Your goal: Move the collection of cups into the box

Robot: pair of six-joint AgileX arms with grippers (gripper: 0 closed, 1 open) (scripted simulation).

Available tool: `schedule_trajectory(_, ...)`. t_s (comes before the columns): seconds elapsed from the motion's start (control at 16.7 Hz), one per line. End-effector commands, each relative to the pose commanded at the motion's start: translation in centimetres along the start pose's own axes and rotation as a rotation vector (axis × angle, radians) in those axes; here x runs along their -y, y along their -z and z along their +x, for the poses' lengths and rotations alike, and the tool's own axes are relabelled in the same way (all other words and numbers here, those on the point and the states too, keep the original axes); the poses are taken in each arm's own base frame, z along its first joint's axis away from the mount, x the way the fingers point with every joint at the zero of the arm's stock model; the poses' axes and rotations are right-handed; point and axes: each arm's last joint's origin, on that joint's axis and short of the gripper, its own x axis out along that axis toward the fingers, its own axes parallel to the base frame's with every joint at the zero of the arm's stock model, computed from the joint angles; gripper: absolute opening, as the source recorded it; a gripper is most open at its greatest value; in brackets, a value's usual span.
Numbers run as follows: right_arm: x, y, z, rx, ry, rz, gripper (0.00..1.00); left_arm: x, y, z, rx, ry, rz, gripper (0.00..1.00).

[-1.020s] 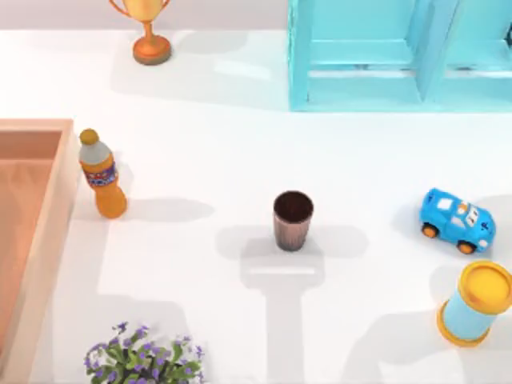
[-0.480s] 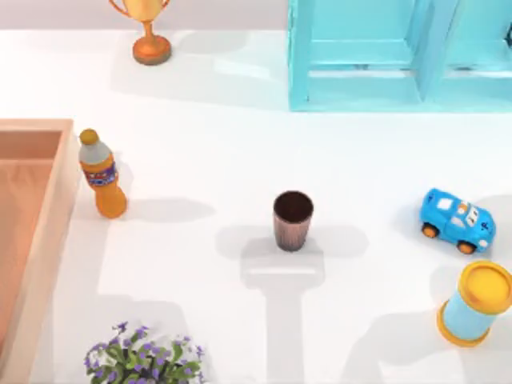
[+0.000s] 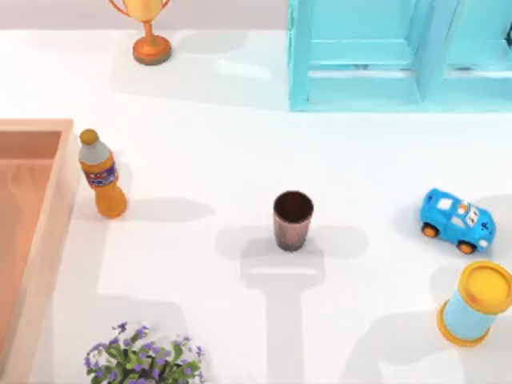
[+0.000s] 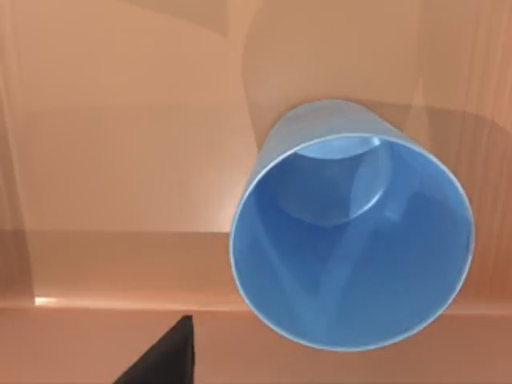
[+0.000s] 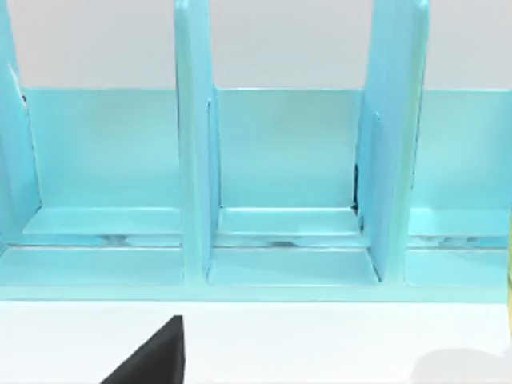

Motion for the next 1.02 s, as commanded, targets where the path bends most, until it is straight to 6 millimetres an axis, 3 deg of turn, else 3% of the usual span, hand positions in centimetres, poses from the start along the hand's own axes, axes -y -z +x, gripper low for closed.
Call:
schedule_trajectory(0.18, 0.0, 0.0, 0.0, 0.0, 0.0, 0.0, 1.0, -0.3, -0.3, -1.6, -0.009, 0.0, -0.01, 1.0)
schedule_trajectory(0.6, 0.0, 0.0, 0.0, 0.0, 0.0, 0.0, 1.0, -0.3, -0.3, -9.3, -0.002, 0.0, -0.001, 1.0)
schedule_trajectory(1.02, 0.0, 0.0, 0.0, 0.0, 0.0, 0.0, 1.0, -0.2, -0.5, -9.9, -0.006, 0.002, -0.003, 1.0)
